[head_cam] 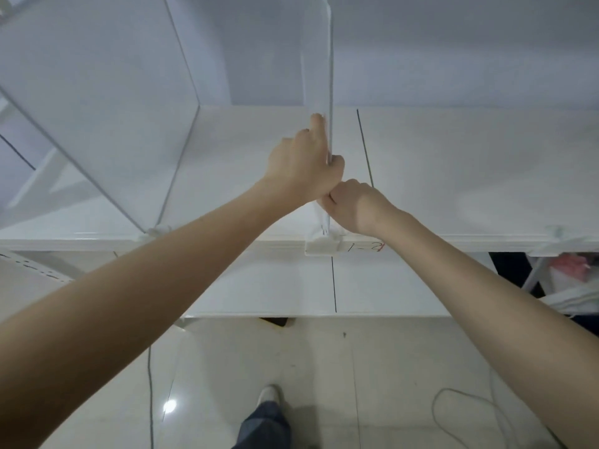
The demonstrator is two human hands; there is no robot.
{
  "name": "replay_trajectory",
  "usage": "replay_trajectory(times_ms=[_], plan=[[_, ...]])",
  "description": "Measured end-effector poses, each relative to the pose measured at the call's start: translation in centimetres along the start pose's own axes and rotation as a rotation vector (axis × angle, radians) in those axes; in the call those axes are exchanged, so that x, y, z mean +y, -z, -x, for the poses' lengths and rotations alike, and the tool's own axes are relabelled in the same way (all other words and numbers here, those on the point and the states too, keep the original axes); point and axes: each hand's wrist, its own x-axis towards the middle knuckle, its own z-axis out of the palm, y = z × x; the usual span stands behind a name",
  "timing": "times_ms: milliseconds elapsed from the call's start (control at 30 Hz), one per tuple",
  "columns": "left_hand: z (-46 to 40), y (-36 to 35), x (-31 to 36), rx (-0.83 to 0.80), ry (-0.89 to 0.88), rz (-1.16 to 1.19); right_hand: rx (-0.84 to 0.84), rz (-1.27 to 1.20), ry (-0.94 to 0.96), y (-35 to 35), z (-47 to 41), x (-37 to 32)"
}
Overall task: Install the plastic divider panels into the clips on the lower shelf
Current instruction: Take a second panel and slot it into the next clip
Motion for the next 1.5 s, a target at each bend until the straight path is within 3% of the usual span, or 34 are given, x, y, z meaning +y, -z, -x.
replay_trajectory(times_ms=[133,333,1300,1500], plan=[[-0.3,0.0,0.3,-0.011,-0.007,-0.131,0.004,-0.102,-0.010,-0.2,-0.4,0.4],[-0.7,0.0,0.6,0.006,-0.039,-0.115,0.009,-0.207,-0.008,0.3,-0.1,0.1],[0.0,-1.1,1.0,0.007,-0.037,-0.070,-0.008,-0.296,-0.028,0.4,1.4,-0.1],[-0.2,-0.7,1.0,-0.185,0.056,-0.138,-0.083,-0.266,-0.059,0.9,1.5,-0.6]])
